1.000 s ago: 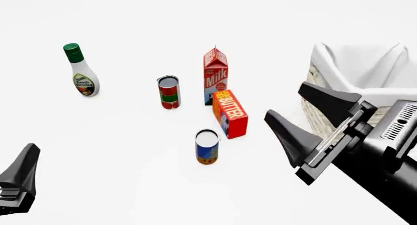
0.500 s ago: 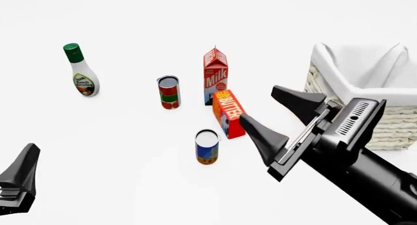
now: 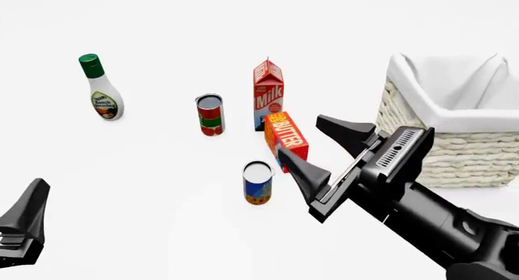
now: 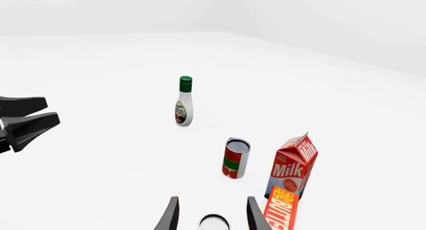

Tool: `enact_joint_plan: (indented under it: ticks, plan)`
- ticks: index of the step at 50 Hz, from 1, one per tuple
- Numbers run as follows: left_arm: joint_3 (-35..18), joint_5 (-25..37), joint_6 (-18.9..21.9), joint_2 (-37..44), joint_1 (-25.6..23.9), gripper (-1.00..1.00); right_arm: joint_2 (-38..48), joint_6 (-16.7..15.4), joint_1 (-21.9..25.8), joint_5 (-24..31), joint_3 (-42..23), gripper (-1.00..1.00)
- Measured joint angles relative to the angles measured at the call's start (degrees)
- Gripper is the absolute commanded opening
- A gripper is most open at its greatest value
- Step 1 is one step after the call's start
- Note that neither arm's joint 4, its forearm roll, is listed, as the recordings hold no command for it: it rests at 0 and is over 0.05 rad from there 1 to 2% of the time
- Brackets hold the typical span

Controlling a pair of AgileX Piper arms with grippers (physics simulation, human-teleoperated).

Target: Pick the alphabet soup and place it in the basket.

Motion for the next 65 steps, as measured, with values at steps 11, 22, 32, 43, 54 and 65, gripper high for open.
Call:
enact_joint_plan:
  ticks: [11, 22, 32, 43, 54, 65]
  plan:
    - [0.0, 0.0, 0.0, 0.0, 0.0, 1.0, 2.89, 0.32, 0.15, -2.0, -0.12, 1.0]
    - [0.0, 0.0, 0.0, 0.0, 0.0, 1.0, 5.77, 0.6, 0.34, -3.77, -0.44, 1.0]
    - [0.0, 0.0, 0.0, 0.0, 0.0, 1.0, 9.4, 1.06, 0.15, -5.99, -0.78, 1.0]
    - [0.0, 0.0, 0.0, 0.0, 0.0, 1.0, 14.6, 1.73, -0.28, -8.62, -1.8, 1.0]
    - [0.0, 0.0, 0.0, 0.0, 0.0, 1.0, 19.37, 2.43, -0.46, -10.48, -3.15, 1.0]
    - [0.0, 0.0, 0.0, 0.0, 0.0, 1.0, 22.85, 2.76, -0.82, -11.54, -4.42, 1.0]
